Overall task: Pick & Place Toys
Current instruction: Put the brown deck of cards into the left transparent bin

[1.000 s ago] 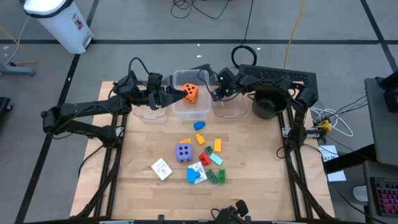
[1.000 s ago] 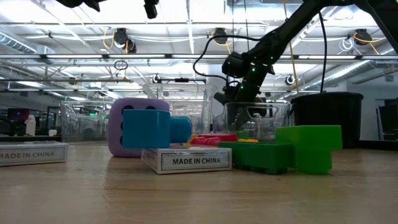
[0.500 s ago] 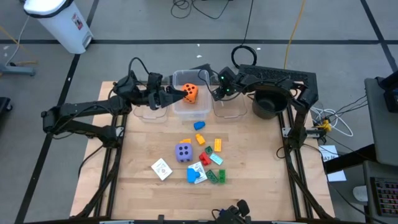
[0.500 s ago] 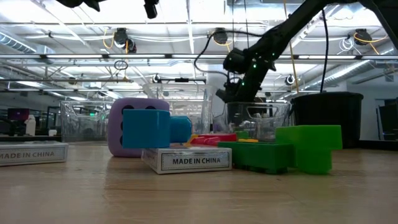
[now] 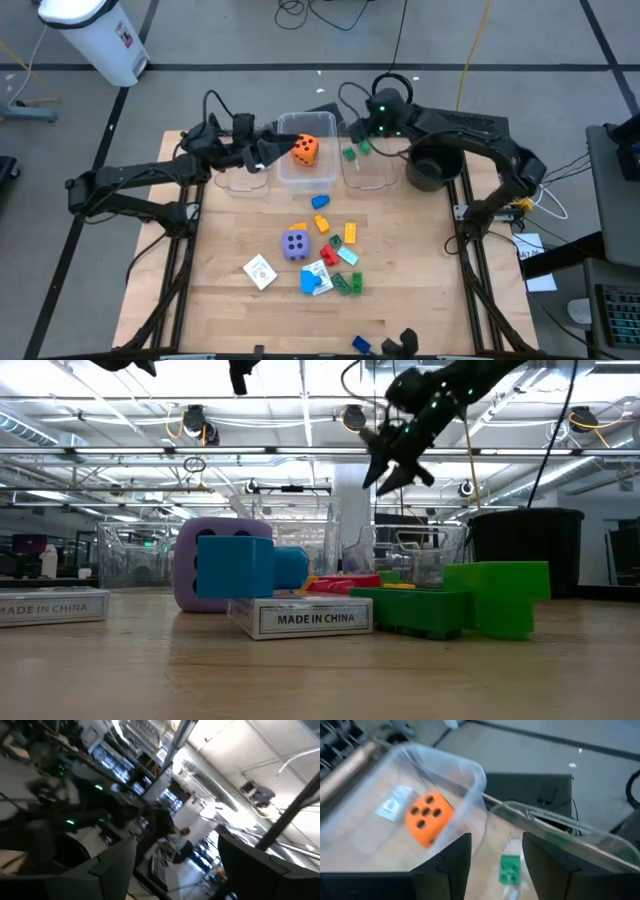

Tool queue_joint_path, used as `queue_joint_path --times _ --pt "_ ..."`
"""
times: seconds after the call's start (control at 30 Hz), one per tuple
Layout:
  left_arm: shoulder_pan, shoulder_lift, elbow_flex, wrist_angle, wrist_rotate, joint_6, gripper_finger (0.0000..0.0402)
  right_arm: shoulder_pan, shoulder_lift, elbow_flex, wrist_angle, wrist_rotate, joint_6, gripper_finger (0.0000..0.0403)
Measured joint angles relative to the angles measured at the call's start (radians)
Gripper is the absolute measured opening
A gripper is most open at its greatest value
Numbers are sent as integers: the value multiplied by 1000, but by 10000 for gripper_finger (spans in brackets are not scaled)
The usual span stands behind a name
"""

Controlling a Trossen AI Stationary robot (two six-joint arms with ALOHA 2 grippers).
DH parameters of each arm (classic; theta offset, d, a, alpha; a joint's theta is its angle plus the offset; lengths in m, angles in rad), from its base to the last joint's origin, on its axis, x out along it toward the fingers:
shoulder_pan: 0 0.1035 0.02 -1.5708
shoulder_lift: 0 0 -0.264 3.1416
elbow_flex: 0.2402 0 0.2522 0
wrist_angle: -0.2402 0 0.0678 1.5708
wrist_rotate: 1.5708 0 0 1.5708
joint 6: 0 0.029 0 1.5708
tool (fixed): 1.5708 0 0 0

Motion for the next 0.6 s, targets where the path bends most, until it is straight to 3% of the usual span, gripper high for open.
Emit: queue_joint_path --times 0.37,0.6 --pt "0 -1 0 10 -57 8 280 0 -171 0 7 -1 23 171" --pt "-8 -1 0 10 -59 2 280 0 -213 0 9 -1 22 171"
